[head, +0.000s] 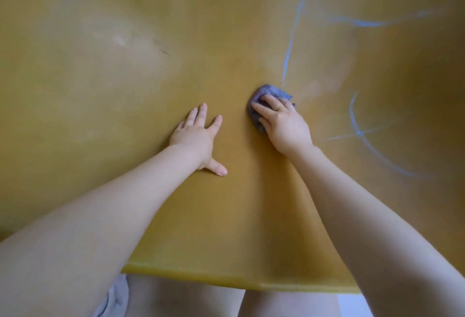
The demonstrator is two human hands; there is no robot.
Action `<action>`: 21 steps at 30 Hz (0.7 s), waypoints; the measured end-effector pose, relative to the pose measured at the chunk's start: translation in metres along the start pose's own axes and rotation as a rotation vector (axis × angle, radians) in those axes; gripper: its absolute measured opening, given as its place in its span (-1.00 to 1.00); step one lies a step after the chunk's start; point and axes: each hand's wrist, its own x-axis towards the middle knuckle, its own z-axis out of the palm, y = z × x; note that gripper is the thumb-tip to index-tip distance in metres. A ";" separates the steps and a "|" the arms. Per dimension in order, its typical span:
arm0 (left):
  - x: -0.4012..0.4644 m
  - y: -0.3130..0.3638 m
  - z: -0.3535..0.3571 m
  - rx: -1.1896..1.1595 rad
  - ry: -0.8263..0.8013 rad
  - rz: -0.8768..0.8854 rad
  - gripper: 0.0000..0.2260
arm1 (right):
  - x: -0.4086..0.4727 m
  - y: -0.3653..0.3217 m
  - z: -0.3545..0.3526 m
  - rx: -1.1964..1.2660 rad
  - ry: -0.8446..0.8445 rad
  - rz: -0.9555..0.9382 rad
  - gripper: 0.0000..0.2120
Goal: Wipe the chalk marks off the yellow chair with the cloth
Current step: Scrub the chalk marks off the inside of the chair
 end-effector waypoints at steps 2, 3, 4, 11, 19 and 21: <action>0.001 0.002 0.000 0.006 -0.009 -0.005 0.11 | 0.017 0.019 -0.007 -0.022 0.052 0.112 -0.67; 0.001 0.002 0.000 0.003 -0.010 -0.008 0.11 | 0.022 0.023 -0.009 -0.018 0.079 0.165 -0.67; 0.002 0.002 0.000 -0.003 -0.010 -0.010 0.10 | 0.024 0.022 -0.008 0.000 0.092 0.213 -0.66; 0.001 0.002 -0.001 -0.013 0.003 -0.009 0.09 | -0.053 -0.019 0.006 0.203 0.139 -0.022 -0.66; 0.002 0.005 -0.004 -0.026 -0.015 -0.033 0.11 | -0.056 -0.004 0.000 0.111 0.122 -0.225 -0.65; 0.002 0.005 -0.003 -0.040 -0.025 -0.042 0.10 | -0.029 0.017 -0.001 0.048 0.179 -0.194 -0.64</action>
